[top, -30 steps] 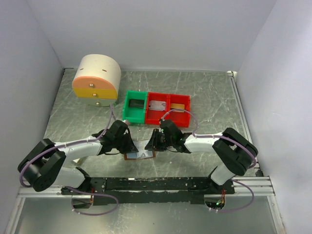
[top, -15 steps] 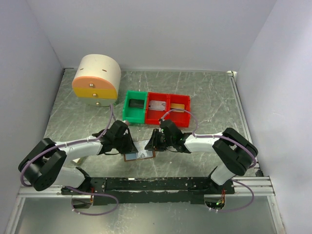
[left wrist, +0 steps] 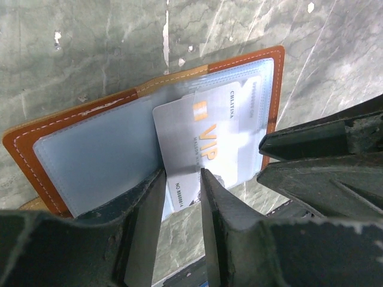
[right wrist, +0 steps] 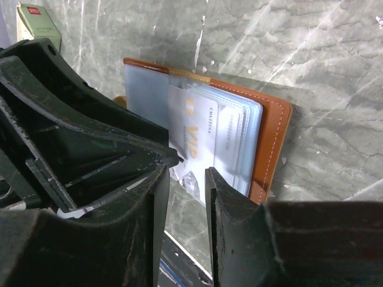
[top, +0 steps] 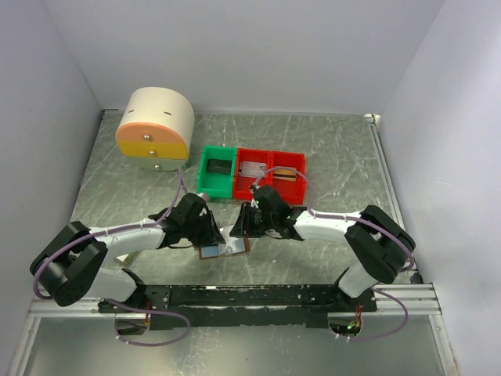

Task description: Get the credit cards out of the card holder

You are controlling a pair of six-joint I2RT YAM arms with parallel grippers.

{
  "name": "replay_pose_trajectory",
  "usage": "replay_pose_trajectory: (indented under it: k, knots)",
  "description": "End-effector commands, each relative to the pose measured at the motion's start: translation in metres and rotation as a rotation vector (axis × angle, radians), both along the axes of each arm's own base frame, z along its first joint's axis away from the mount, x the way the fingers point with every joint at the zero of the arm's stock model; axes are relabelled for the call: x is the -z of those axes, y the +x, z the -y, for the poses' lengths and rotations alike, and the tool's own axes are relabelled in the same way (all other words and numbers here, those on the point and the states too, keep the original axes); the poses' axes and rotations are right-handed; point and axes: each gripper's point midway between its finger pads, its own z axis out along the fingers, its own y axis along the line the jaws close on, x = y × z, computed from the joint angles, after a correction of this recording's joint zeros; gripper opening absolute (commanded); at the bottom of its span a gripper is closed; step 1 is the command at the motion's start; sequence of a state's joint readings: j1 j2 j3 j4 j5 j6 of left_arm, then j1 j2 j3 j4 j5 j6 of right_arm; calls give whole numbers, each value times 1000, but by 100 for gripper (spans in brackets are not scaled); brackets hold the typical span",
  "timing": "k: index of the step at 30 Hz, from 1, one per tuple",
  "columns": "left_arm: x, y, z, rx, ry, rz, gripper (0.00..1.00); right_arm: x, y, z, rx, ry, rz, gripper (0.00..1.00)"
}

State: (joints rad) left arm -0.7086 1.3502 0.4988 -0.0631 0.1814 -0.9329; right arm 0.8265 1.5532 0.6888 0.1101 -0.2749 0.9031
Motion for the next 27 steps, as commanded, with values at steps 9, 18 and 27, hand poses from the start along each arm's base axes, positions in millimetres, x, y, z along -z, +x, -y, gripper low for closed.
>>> replay_pose_trajectory:
  k: [9,18,27]
  knots:
    - [13,-8,-1,-7,-14,-39,46,56,-24,21,37,-95,-133,31]
    - [20,-16,5,-42,-130,-101,40,66,-30,26,77,-78,-164,31]
    - [3,-11,15,-7,-226,-64,22,66,-30,26,71,-77,-161,31]
